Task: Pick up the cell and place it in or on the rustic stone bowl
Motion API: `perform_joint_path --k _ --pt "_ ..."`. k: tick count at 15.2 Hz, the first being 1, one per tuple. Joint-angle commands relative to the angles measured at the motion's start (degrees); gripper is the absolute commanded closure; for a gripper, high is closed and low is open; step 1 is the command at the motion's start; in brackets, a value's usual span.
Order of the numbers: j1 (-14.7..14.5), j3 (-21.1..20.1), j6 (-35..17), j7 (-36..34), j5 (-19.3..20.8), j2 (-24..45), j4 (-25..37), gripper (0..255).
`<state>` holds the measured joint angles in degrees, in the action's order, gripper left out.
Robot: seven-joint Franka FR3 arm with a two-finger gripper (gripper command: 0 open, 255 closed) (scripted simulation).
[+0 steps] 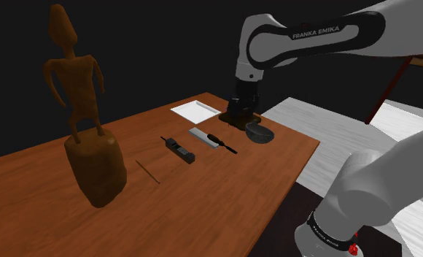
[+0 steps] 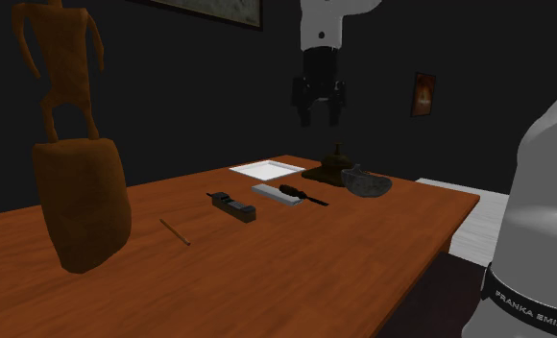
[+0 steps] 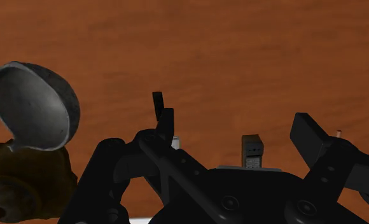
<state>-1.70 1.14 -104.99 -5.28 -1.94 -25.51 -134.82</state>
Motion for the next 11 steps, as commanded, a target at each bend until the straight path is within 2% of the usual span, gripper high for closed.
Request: perform_joint_path --k 1,11 --pt "-0.34 -0.35 -3.79 0.09 -0.07 3.57 0.35 0" --pt "-1.81 -2.13 -17.52 -0.21 0.41 24.01 9.04 0"
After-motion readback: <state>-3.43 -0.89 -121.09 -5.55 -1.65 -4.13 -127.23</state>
